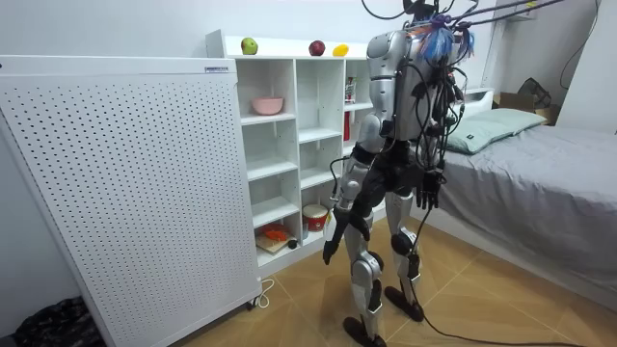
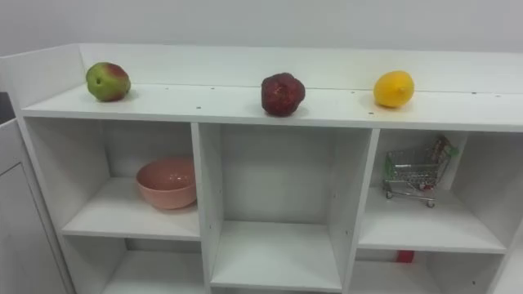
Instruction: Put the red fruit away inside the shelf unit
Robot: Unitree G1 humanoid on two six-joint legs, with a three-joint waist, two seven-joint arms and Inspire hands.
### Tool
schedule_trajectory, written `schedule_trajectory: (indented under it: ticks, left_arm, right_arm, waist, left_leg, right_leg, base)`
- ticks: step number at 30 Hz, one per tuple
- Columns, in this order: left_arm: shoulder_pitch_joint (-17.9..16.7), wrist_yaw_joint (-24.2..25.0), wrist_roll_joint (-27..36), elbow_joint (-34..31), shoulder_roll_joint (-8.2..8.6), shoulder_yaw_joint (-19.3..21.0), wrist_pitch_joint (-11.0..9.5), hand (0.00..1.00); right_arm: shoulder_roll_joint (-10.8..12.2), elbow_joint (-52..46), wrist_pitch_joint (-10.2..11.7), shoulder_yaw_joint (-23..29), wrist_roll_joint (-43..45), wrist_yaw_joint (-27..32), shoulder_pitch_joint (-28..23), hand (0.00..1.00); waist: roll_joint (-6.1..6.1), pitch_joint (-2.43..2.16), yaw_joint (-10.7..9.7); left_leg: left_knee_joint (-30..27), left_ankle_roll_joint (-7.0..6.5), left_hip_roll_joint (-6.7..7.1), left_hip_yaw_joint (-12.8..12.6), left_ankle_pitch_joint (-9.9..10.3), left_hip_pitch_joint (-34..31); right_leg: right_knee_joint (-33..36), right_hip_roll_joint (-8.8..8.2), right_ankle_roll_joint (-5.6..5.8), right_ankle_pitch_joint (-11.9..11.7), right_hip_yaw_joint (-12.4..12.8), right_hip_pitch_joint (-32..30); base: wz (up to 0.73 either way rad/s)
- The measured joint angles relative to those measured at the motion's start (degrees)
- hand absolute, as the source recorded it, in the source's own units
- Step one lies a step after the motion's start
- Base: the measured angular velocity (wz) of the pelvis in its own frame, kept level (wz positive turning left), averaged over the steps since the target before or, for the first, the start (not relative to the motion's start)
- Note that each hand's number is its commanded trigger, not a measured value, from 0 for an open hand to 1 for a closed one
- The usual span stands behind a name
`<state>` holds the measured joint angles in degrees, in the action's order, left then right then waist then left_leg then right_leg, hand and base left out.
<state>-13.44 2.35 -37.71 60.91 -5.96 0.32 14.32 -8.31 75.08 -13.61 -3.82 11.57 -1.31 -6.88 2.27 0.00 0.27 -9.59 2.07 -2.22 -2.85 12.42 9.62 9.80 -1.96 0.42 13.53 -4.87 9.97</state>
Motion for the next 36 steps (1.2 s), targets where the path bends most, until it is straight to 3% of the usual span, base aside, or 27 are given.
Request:
schedule_trajectory:
  ticks: [9,14,18,23,25,28,31,34,36]
  left_arm:
    - [0.01,0.65,1.42,0.03,-0.01,-0.04,-0.2,0.0]
    - [0.06,0.36,2.23,-0.15,0.03,0.0,-0.75,0.0]
    - [-0.2,-0.99,2.12,-0.79,0.19,1.7,-2.2,0.0]
    - [-1.43,-3.25,2.03,-1.4,0.16,5.37,-4.12,0.0]
    - [-1.38,-4.07,1.89,-2.42,-0.08,6.21,-5.68,0.0]
    - [-1.19,-4.86,2.0,-2.8,-0.38,6.27,-7.16,0.0]
    - [-1.08,-5.69,2.03,-3.52,-0.63,5.99,-7.38,0.0]
    - [-1.12,-6.88,2.11,-3.43,-1.39,4.87,-7.97,0.0]
    - [-1.37,-7.19,2.05,-3.49,-1.65,3.83,-7.99,0.0]
  right_arm:
    - [0.0,-0.51,1.44,0.23,-0.39,3.67,0.05,0.0]
    - [0.04,-1.87,2.85,1.73,-7.53,9.05,0.09,0.0]
    - [0.14,-5.03,4.76,8.33,-21.32,13.83,0.05,0.0]
    - [0.13,-11.89,8.72,17.85,-30.38,20.15,1.18,0.0]
    - [0.02,-18.15,10.0,20.51,-31.86,23.58,1.8,0.0]
    - [-0.07,-30.75,11.19,22.1,-31.83,27.36,2.34,0.0]
    - [-0.23,-41.2,13.23,21.9,-31.01,30.22,3.45,0.0]
    - [-0.34,-56.44,14.98,20.69,-24.98,34.24,4.59,0.0]
    - [-0.36,-63.08,15.76,20.22,-22.09,35.67,4.9,0.0]
  waist:
    - [-0.12,0.0,0.03]
    - [-0.63,-0.01,-0.11]
    - [-1.3,0.1,-0.4]
    - [-0.75,0.0,-2.04]
    - [-0.43,0.27,-2.13]
    - [-0.31,0.28,-2.16]
    - [-0.08,0.34,-2.17]
    - [0.55,0.22,-1.48]
    - [0.29,0.01,-1.38]
  left_leg:
    - [0.0,0.0,0.03,-0.05,0.0,0.01]
    - [-0.04,0.0,0.03,-0.07,0.0,-0.18]
    - [-0.06,0.0,0.02,-0.05,-0.01,-0.58]
    - [-0.09,0.0,0.04,-0.18,-0.01,-0.96]
    - [-0.04,0.0,0.08,-0.24,-0.01,-0.94]
    - [-0.05,0.0,0.06,-0.97,-0.01,-1.18]
    - [-0.05,0.0,0.04,-0.98,-0.01,-1.59]
    - [-0.04,0.0,0.03,-1.48,-0.01,-1.71]
    - [-0.06,0.0,-0.01,-1.8,-0.01,-1.96]
  right_leg:
    - [-0.08,0.0,0.0,0.0,0.19,0.0]
    - [-0.08,0.0,0.01,0.0,0.16,-0.04]
    - [-0.07,0.02,0.01,0.01,-0.03,-0.4]
    - [-0.01,0.0,0.0,-0.02,0.05,-0.84]
    - [0.07,-0.02,0.0,-0.02,0.08,-0.98]
    - [0.1,-0.05,0.01,-0.02,0.34,-1.43]
    - [0.14,-0.02,0.05,-0.07,0.35,-1.85]
    - [0.22,0.01,0.03,-0.13,0.32,-1.85]
    - [0.11,0.07,0.04,-0.17,0.33,-1.94]
  base:
    - [0.0]
    - [0.0]
    - [0.01]
    - [-0.01]
    - [0.0]
    - [-0.08]
    - [-0.01]
    - [0.0]
    - [0.04]
